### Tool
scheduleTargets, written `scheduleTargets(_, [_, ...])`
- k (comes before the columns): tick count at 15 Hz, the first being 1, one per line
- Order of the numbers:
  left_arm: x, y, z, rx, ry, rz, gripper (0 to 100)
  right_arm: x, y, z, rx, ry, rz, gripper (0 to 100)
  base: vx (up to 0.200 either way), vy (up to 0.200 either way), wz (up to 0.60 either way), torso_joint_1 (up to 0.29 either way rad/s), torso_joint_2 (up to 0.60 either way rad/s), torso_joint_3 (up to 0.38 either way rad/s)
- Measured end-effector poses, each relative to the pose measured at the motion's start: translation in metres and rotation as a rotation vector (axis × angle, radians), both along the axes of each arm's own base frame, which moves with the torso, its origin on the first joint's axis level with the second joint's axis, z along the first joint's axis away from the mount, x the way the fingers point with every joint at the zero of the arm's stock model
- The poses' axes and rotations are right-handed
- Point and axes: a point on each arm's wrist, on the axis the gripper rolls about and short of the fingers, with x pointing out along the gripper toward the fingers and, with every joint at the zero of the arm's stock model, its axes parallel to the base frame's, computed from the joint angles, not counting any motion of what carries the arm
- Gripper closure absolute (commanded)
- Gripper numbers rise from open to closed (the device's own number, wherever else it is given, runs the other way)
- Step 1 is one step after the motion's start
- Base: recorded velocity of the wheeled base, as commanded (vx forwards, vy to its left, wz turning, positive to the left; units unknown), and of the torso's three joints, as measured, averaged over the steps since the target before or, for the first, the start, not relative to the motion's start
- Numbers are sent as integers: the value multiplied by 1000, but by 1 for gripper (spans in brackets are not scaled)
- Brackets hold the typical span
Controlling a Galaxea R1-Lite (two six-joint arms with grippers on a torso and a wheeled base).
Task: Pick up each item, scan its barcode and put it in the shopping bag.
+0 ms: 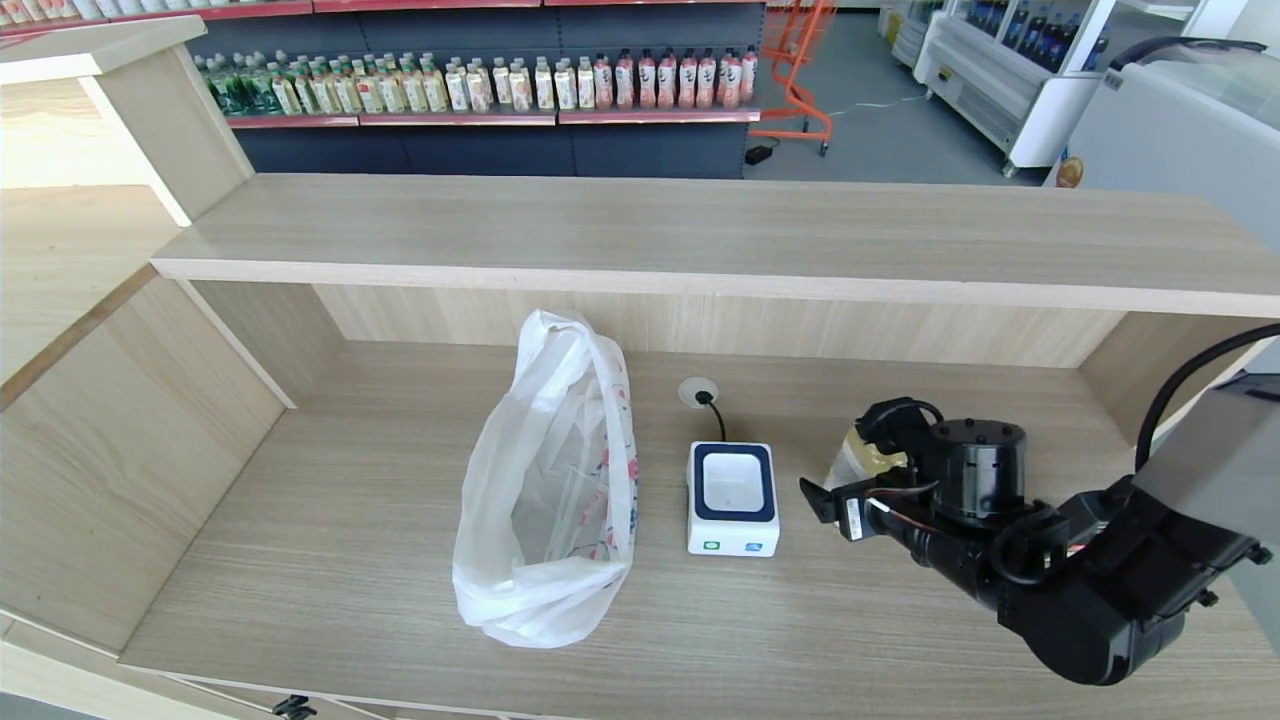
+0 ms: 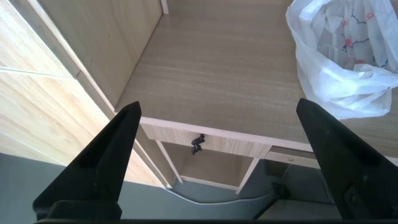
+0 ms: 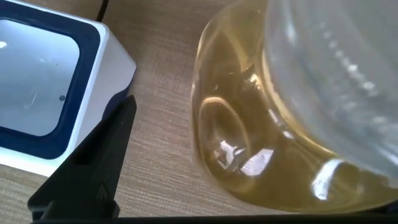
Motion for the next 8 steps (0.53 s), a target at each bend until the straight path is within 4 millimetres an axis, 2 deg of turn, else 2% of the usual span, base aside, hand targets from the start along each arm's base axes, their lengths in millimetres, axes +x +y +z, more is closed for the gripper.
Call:
scheduleTargets(2, [0, 0, 0, 0, 0, 0, 0, 2, 0, 0, 7, -23, 0, 0, 0, 0, 0, 0, 0, 0])
scheduleTargets(3, [0, 0, 0, 0, 0, 0, 0, 2, 0, -1, 8, -22, 1, 100, 0, 0, 0, 0, 0, 0])
scheduleTargets(8, [0, 0, 0, 0, 0, 0, 0, 8, -4, -4, -6, -38, -12, 100, 0, 0, 0, 0, 0, 0])
